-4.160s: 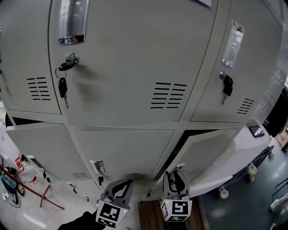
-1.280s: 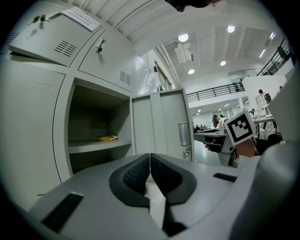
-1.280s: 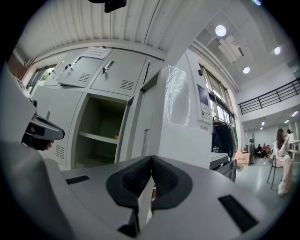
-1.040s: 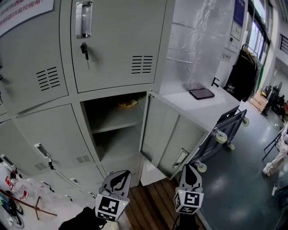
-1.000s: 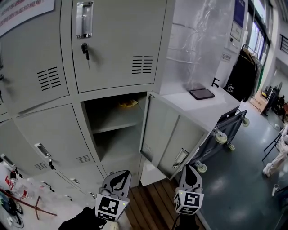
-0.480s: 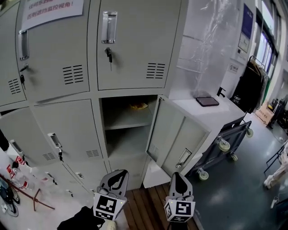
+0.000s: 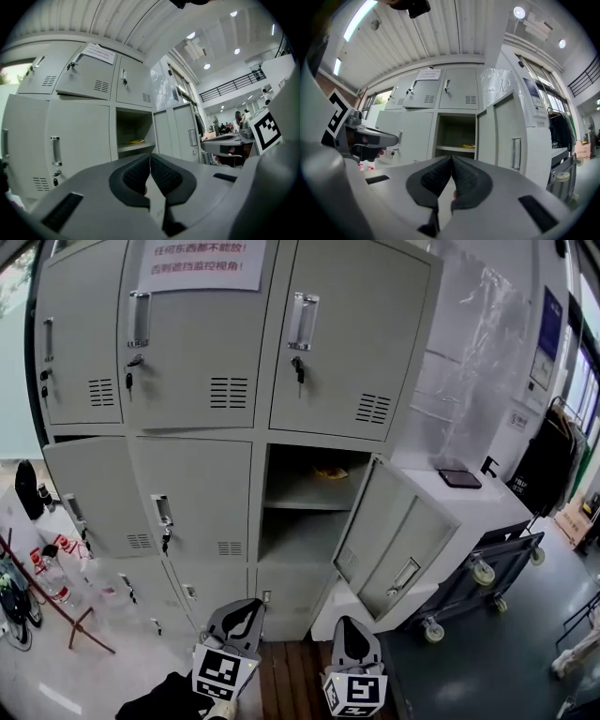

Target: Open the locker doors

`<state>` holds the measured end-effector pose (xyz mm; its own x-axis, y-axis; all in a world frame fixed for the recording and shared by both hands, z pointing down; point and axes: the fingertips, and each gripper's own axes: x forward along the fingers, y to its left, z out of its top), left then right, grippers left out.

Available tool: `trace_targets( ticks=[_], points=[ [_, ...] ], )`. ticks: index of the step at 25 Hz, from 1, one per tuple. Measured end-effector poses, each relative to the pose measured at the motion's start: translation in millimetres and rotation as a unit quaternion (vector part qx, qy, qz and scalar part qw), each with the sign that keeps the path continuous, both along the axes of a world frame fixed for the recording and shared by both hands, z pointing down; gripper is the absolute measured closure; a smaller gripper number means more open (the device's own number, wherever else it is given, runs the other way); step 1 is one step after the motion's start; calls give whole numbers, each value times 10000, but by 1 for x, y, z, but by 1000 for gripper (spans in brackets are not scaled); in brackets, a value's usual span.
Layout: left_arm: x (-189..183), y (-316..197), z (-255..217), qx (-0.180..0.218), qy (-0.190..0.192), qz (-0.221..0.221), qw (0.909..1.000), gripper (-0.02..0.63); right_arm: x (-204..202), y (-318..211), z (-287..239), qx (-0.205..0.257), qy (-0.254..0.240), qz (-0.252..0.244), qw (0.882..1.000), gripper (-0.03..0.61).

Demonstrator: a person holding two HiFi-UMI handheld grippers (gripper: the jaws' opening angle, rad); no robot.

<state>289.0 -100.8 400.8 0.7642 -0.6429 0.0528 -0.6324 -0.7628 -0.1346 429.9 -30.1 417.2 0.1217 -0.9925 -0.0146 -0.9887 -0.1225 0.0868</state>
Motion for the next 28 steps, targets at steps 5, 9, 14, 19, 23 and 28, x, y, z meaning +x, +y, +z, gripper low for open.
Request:
trace_targets(
  ticks=[5, 9, 14, 19, 23, 28],
  points=[
    [-34, 12, 3, 8, 22, -378, 9993, 589, -37, -1, 5, 2, 53, -486, 9988, 563],
    [-62, 19, 8, -28, 21, -658, 9978, 589, -68, -3, 12, 4, 106, -871, 9961, 564],
    [-87, 26, 19, -116, 31, -902, 9959, 589, -98, -7, 24, -72, 108, -1203, 9926, 564],
    [-100, 27, 26, -184, 25, -995, 9949, 589, -113, -12, 28, -86, 102, -1355, 9907, 564],
    [-104, 24, 25, -225, 110, -1067, 9940, 589, -115, -14, 26, -88, 100, -1409, 9899, 564],
    [-108, 21, 23, -179, 100, -1176, 9929, 589, -120, -17, 26, -52, 79, -1483, 9889, 563]
  ],
)
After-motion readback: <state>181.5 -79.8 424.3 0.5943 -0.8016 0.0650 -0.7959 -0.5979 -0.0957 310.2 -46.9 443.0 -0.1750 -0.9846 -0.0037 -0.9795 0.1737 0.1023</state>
